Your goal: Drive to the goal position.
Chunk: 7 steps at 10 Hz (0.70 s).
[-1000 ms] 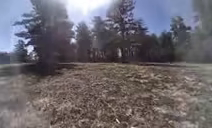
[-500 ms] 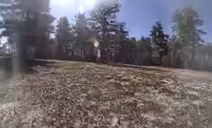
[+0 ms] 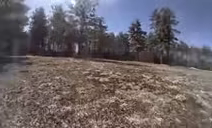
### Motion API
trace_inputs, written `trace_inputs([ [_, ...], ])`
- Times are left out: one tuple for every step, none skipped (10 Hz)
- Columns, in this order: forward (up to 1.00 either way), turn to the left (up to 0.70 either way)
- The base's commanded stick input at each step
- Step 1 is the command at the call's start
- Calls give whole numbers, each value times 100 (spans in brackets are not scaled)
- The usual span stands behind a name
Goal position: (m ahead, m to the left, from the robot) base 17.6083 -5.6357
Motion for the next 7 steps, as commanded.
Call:
trace_inputs([
  [70,0],
  [70,0],
  [70,0],
  [70,0],
  [70,0],
  [70,0],
  [70,0],
])
